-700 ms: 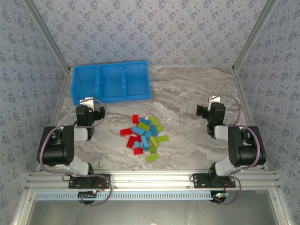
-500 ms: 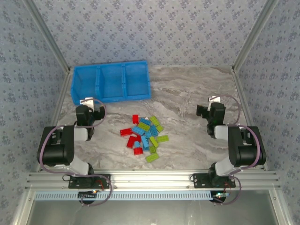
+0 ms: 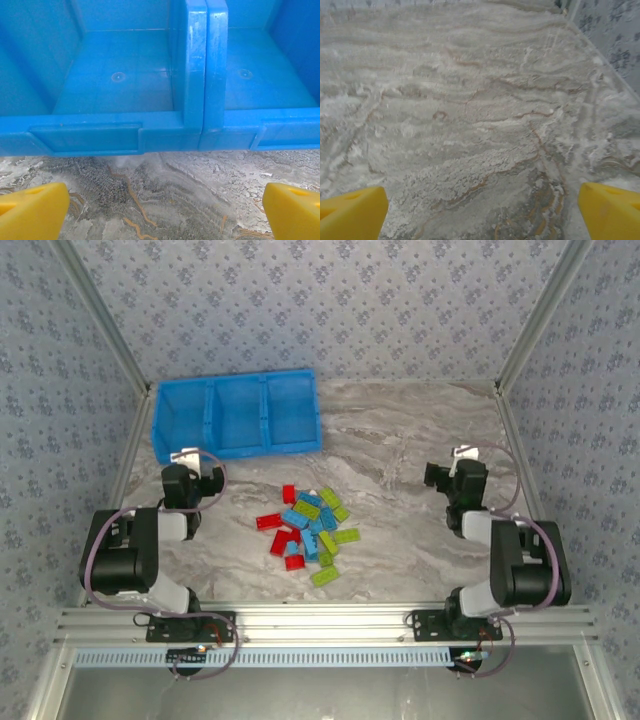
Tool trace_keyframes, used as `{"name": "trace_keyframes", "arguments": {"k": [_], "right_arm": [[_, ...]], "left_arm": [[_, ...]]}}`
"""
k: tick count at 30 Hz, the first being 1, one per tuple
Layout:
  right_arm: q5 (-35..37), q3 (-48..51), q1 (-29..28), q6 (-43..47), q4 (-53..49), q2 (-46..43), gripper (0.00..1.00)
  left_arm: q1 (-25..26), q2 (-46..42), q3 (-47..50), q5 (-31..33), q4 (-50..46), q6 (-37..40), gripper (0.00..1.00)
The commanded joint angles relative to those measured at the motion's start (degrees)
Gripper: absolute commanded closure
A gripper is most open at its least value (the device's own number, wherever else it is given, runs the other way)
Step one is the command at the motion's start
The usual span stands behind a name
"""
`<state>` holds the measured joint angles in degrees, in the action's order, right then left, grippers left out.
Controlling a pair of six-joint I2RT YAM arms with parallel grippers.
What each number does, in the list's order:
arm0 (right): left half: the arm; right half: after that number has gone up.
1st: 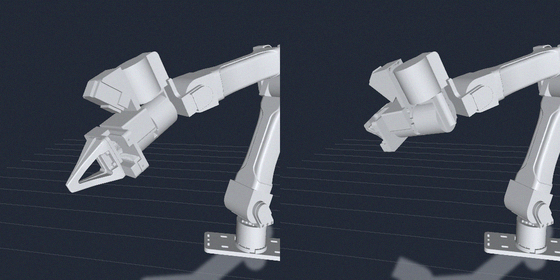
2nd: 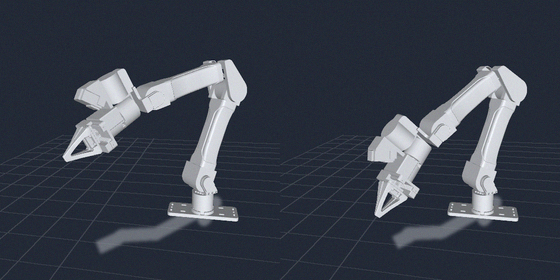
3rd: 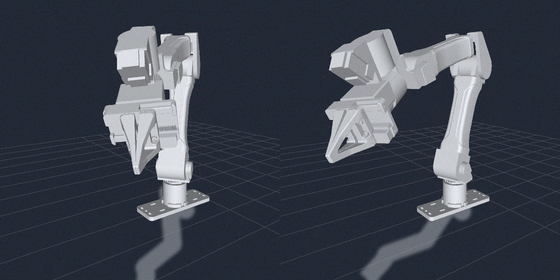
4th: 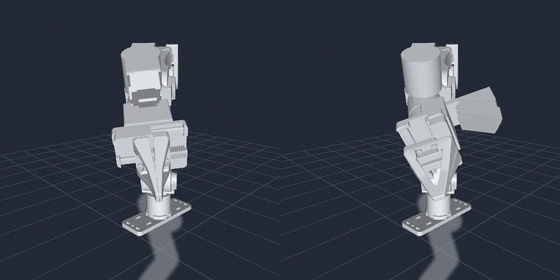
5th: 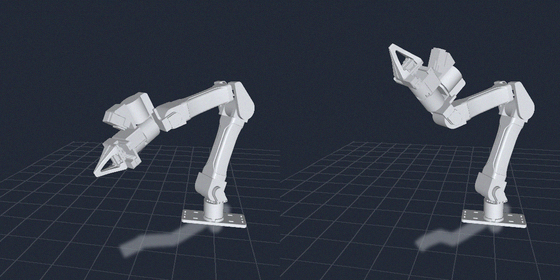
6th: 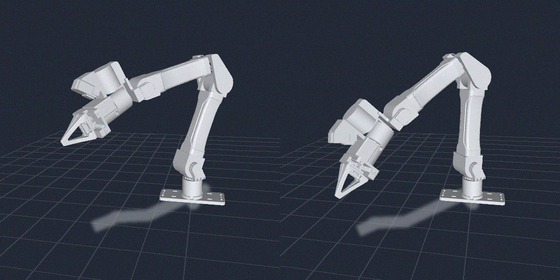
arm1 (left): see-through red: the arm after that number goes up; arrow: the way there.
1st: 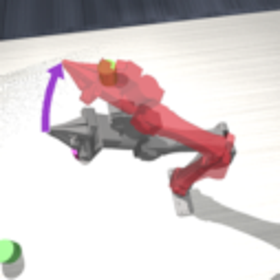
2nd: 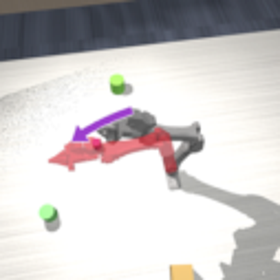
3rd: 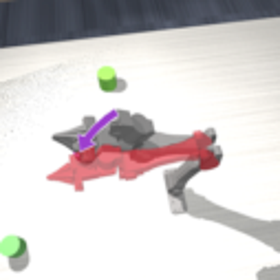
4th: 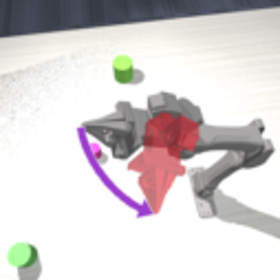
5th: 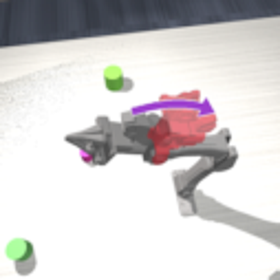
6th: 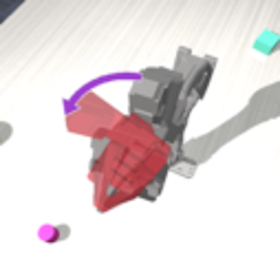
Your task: Sort the legos into containers by color
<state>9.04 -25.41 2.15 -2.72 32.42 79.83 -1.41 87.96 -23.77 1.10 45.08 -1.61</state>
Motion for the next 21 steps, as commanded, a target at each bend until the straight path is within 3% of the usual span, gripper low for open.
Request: {"name": "trace_keyframes", "arguments": {"k": [1, 2, 5, 8, 12, 15, 21], "right_arm": [[3.02, -3.56, 0.78, -8.29, -15.47, -9.97, 0.00], [2.29, -5.38, 0.74, -11.49, -22.11, -13.79, 0.00], [-0.99, -10.60, -0.79, -20.66, -39.55, -22.83, 0.00], [-8.70, -14.99, -5.30, -26.48, -51.77, -27.67, 0.00], [-12.96, -20.93, -16.47, -29.17, -63.76, -26.82, 0.00], [-16.15, -25.06, -24.69, -29.73, -70.34, -23.57, 0.00], [-19.11, -30.99, -40.63, -32.89, -73.21, -14.38, 0.00]], "left_arm": [[0.38, -2.63, 1.26, 2.42, 1.47, -0.37, 0.01], [1.43, -5.33, 1.30, 4.99, -0.80, 0.01, 0.01], [5.30, -16.26, -3.26, 14.32, -19.49, -3.40, 0.01], [8.18, -25.43, -10.04, 21.21, -40.69, -16.50, 0.01], [10.48, -30.67, -19.26, 16.62, -66.14, -34.50, 0.01], [14.84, -30.66, -23.04, 9.14, -75.10, -37.57, 0.01], [26.14, -27.41, -26.24, 6.07, -88.52, -40.27, 0.07]]}}
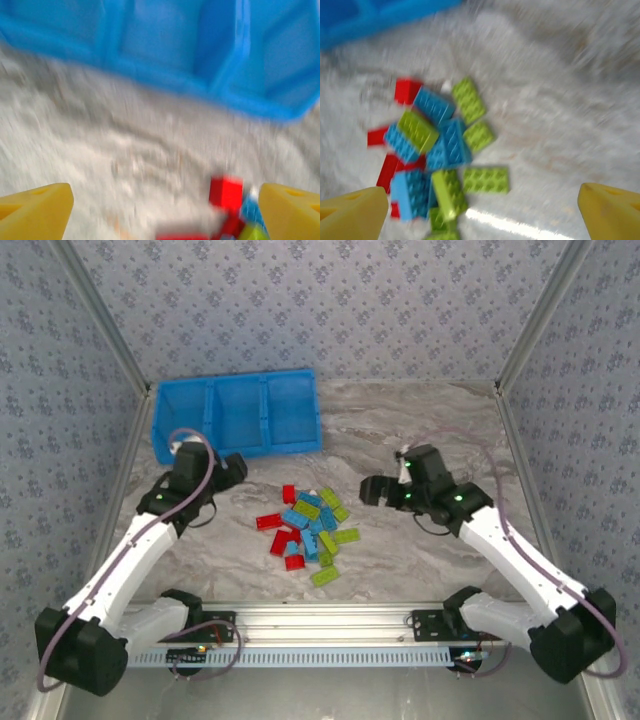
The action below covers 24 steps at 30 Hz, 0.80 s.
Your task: Sort the legos into containers by color
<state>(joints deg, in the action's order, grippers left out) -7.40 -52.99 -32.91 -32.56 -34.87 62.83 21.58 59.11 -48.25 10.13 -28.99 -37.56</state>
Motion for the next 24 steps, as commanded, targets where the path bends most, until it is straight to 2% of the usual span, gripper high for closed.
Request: {"name": "trace_keyframes", "arguments": {"k": [1, 4, 6, 8, 11, 14, 19, 24], "right_arm": [[-1.37, -4.20, -7.92, -4.41, -5.80, 3.83, 0.00], [1.55, -6.60, -13.05, -5.63, -4.79, 8.23, 0.00], [2.61, -7.77, -14.51, -5.61, -3.96, 10.47, 0.00], [3.49, -8.51, -14.83, -5.75, -3.79, 11.82, 0.00], [4.58, -8.79, -14.77, -5.44, -3.63, 12.49, 0.00], [5.97, -8.86, -14.74, -5.24, -4.41, 12.23, 0.00], [8.02, -7.89, -14.77, -6.25, -4.95, 10.99, 0.00], [9.10, -5.80, -14.73, -7.47, -4.84, 9.22, 0.00]], "left_arm": [[4.05, 1.94, -1.56, -3.48, -15.42, -4.65, 0.08], [5.61, 2.92, 0.41, -4.42, -16.05, -5.60, 0.14], [5.75, 3.65, 2.39, -6.25, -14.24, -4.96, 0.21], [5.75, 5.29, 3.26, -10.07, -11.53, -3.48, 0.23], [6.42, 9.52, 3.09, -14.81, -7.29, -3.51, 0.23], [7.96, 14.02, 2.42, -16.31, -3.25, -5.01, 0.21], [8.44, 21.65, 0.95, -15.67, 2.11, -6.41, 0.16], [8.47, 28.89, -1.82, -14.06, 1.81, -5.13, 0.16]]}}
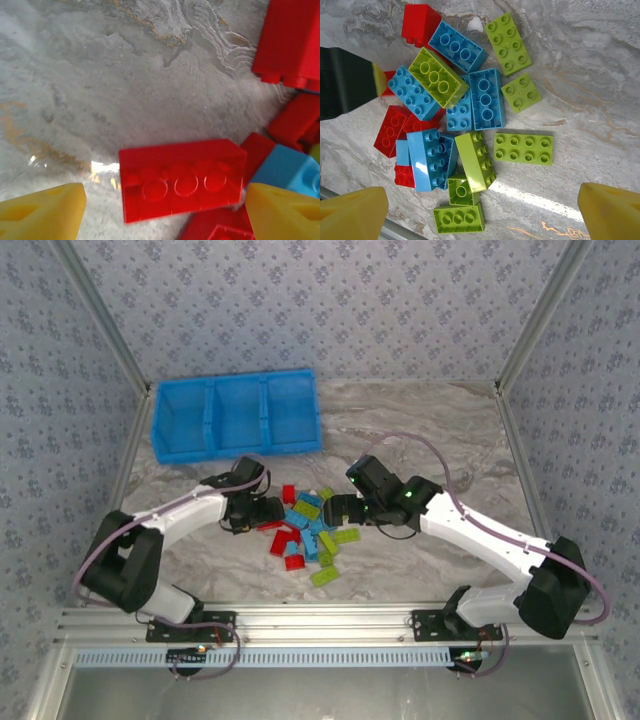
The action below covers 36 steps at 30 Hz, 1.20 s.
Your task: Sort the legos into containers by color
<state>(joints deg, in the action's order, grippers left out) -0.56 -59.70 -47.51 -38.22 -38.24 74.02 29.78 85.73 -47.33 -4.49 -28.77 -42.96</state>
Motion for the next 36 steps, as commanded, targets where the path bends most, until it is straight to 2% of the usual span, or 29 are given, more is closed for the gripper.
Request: {"name": "trace_keyframes", "arguments": {"k": [1, 9, 15, 20, 25, 28, 31, 33, 36], "right_arm": [[2.39, 1.19, -0.05, -1.98, -1.33, -2.25, 0.00], [3.13, 2.05, 0.47, -2.13, -0.96, -2.67, 0.00], [2.41, 1.61, 0.34, -2.12, -0.64, -2.42, 0.00], [2.31, 1.69, 0.31, -2.21, -0.19, -2.40, 0.00], [2.47, 1.78, 0.07, -2.48, -0.17, -2.81, 0.00], [3.01, 2.17, 0.09, -2.52, 0.09, -3.44, 0.00], [3.19, 2.42, 0.01, -2.23, 0.45, -3.96, 0.00], [3.45, 2.78, 0.06, -2.33, 0.55, -4.38, 0.00], [3.73, 3.79, 0.05, -2.56, 0.80, -5.49, 0.00]], "left_arm": [[0.27, 3.16, -2.93, 0.58, 1.70, 0.36, 0.16], [0.25, 6.10, -2.98, 0.28, 2.94, 1.33, 0.16], [0.28, 7.57, -3.85, 4.23, -2.76, 2.27, 0.36], [0.13, 4.58, -3.59, 3.83, -3.14, 2.31, 0.45], [-1.80, -3.16, -6.49, 7.03, -5.89, 2.45, 0.49], [-5.04, -7.66, -10.75, 14.62, -8.06, 4.52, 0.49], [-12.10, -8.67, -17.30, 18.82, -7.55, 7.23, 0.49], [-17.27, -6.64, -21.39, 19.27, -5.42, 8.16, 0.49], [-22.99, 0.85, -30.30, 19.92, -5.70, 8.76, 0.50]]}}
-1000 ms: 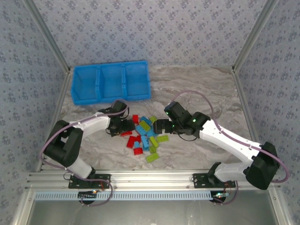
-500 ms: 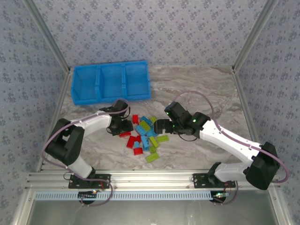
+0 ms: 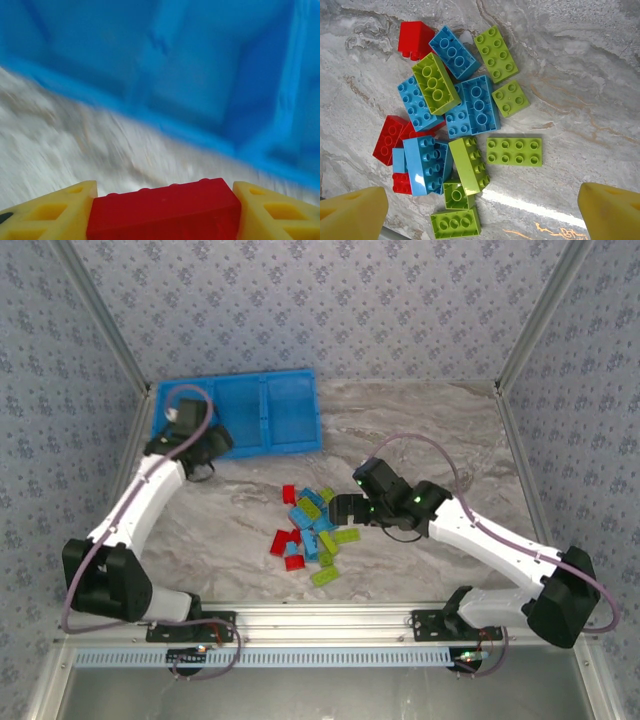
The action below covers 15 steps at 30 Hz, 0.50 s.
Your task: Sort the legos into containers by color
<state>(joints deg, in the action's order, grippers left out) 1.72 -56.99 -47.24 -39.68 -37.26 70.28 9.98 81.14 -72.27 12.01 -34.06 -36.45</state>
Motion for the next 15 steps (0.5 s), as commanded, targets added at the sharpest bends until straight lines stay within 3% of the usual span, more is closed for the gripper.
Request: {"name": "trace_keyframes", "arguments": {"k": [1, 9, 15], "right_arm": [[1.71, 1.34, -0.29, -1.19, -0.10, -2.35, 0.00], [4.05, 3.24, -0.06, -1.04, -0.63, -7.77, 0.00], [5.38, 3.63, 0.09, -1.40, -1.42, -9.45, 0.00]], "left_arm": [[-4.63, 8.61, -8.91, 3.06, -0.89, 2.37, 0.50], [-13.56, 30.95, -28.56, -0.52, -2.18, -0.69, 0.50], [-14.58, 43.92, -42.04, -5.13, -7.72, 1.85, 0.48]]}}
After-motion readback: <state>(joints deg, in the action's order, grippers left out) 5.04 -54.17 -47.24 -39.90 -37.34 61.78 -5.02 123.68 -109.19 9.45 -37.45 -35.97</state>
